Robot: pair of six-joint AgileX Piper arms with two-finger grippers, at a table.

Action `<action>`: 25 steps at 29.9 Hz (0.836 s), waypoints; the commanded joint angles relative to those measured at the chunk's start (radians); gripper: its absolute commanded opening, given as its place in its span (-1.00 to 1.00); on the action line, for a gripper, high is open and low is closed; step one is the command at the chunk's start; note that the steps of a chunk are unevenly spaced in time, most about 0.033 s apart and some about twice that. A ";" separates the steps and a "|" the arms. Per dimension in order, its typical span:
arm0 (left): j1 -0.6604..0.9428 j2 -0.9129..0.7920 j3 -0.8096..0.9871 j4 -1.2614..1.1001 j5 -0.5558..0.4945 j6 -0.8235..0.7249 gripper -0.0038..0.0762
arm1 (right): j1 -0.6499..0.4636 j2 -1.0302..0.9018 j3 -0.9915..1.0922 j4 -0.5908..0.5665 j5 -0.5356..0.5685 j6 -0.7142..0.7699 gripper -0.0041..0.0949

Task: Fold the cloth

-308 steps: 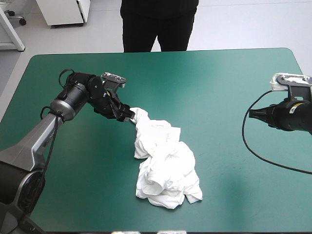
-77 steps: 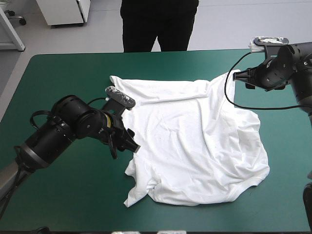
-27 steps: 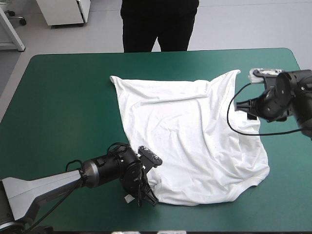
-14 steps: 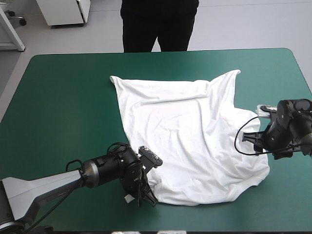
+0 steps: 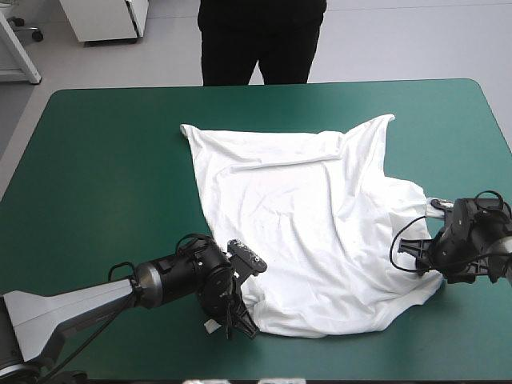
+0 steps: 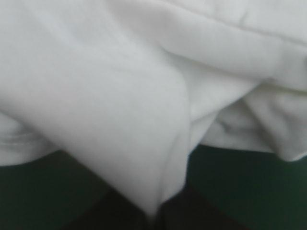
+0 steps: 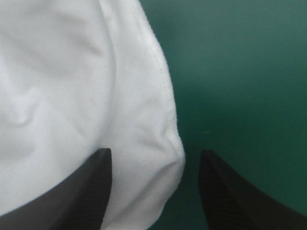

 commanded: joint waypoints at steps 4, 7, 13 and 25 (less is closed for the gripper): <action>-0.006 0.001 0.000 -0.037 -0.035 0.002 -0.93 | -0.008 -0.014 0.061 -0.002 -0.064 0.006 0.00; -0.006 0.001 0.000 -0.037 -0.035 0.002 -0.93 | -0.008 0.020 0.091 0.021 -0.068 0.006 -0.07; -0.006 -0.001 0.000 -0.034 -0.035 0.002 -0.93 | -0.008 0.061 0.105 0.148 -0.101 -0.057 -0.54; 0.128 -0.132 -0.115 0.153 0.064 -0.058 -0.93 | -0.006 -0.027 -0.055 0.173 0.056 -0.172 -0.95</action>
